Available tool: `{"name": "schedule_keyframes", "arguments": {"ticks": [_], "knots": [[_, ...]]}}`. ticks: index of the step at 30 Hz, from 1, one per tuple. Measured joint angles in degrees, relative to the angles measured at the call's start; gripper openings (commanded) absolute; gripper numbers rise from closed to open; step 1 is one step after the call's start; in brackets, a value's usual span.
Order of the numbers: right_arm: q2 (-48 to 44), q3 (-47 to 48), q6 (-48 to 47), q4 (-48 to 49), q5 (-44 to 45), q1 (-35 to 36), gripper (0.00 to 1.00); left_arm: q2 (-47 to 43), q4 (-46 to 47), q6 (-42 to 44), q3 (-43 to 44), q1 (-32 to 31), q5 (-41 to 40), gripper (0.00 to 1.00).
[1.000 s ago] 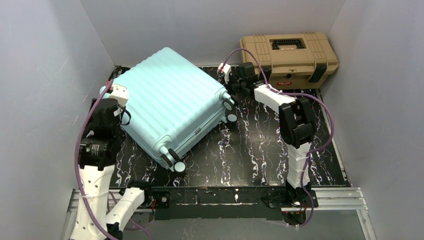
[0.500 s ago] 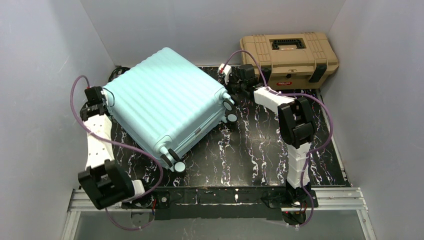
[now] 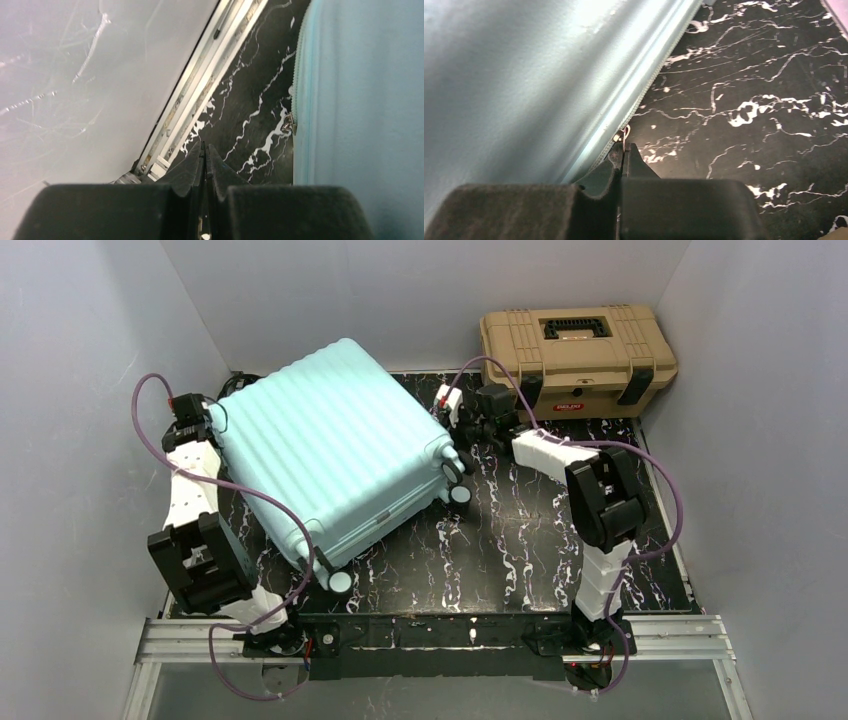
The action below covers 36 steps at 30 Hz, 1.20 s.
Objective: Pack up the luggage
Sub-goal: Zip the luggage at the center of the board.
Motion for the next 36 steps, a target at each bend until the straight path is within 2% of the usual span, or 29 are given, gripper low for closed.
{"name": "schedule_keyframes", "arguments": {"ticks": [10,15,21,24,26,36], "knots": [[-9.16,-11.23,-1.84,-0.63,2.03,4.98,0.01,8.87,3.21,0.74,7.93,-2.82,-3.08,0.0],[-16.04,-17.75,-0.68,-2.16,6.82,7.23,0.01,13.4,5.86,3.45,12.31,-6.88,-2.49,0.0],[-22.05,-22.18,2.49,-3.8,17.18,9.11,0.01,17.0,8.5,5.79,15.82,-10.45,0.17,0.0],[-21.4,-21.49,2.89,-3.8,21.55,8.74,0.01,18.36,9.55,6.45,17.2,-11.74,1.25,0.0],[-18.21,-17.77,2.8,-4.44,22.51,7.26,0.01,19.06,10.14,6.75,17.88,-12.48,1.7,0.0],[-1.29,-0.15,3.02,-1.42,18.99,-0.35,0.01,19.43,8.92,5.6,18.67,-13.16,4.22,0.0]]}}
